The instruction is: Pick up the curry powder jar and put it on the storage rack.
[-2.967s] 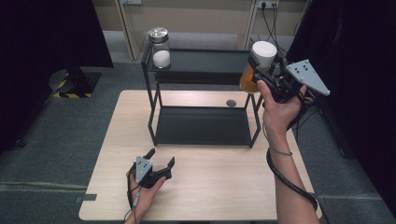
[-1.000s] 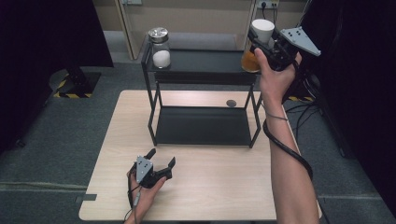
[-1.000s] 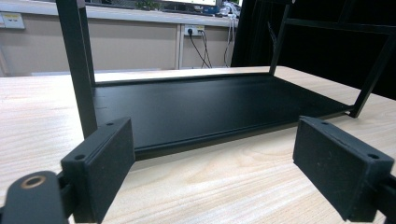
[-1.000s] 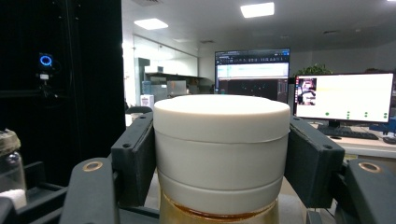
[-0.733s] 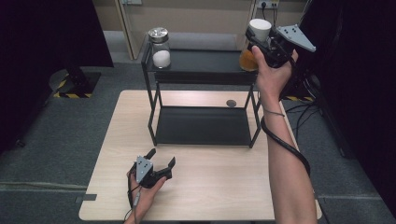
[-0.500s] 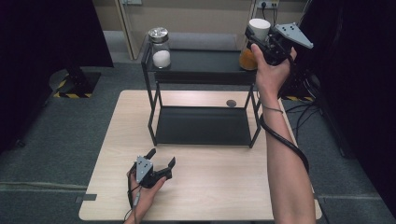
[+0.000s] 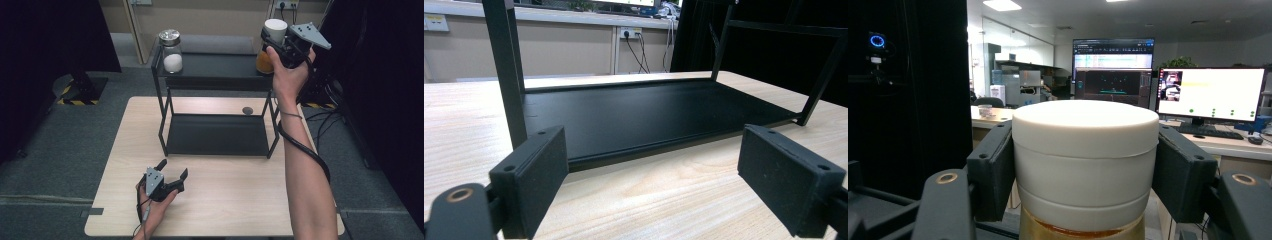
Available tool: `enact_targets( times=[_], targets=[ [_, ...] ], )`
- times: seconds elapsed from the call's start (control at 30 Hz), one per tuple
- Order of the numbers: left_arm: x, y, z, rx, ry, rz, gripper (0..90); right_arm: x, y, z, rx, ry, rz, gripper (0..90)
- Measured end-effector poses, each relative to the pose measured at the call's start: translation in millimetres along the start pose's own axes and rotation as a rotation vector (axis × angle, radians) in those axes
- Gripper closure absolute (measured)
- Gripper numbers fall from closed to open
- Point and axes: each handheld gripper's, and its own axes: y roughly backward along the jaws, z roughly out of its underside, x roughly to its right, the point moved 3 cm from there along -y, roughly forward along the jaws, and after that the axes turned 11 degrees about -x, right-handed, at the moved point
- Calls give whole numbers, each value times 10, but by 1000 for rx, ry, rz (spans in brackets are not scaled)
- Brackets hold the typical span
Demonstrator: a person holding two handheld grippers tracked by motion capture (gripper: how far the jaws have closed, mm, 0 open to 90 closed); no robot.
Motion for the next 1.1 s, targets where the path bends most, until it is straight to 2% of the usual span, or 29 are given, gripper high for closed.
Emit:
enact_targets(
  times=[0.43, 0.53, 0.6, 0.67, 0.77, 0.87, 1.03, 1.1],
  targets=[
    [-1, -1, -1, 0, 0, 1, 123, -28, -36, 54, 7, 12, -2, 327],
    [4, 0, 3, 2, -1, 0, 123, -24, -36, 37, -1, 11, -10, 278],
    [3, -2, 1, 0, 2, 3, 123, -32, -36, 22, -11, 11, -12, 205],
    [4, -2, 2, 1, -1, 4, 123, -38, -20, 26, -4, -14, -16, 126],
    [2, 0, 6, 4, 3, 4, 123, -62, 17, 19, -7, -9, -4, 39],
    [6, -1, 5, 3, -1, 3, 123, -61, 80, 17, -14, -5, -11, 12],
    [1, 1, 8, 5, 3, 4, 122, -16, 216, 46, -16, -2, -62, 4],
    [2, 2, 9, 5, 4, 3, 122, -12, 276, 75, -12, 2, -67, 4]
  ],
)
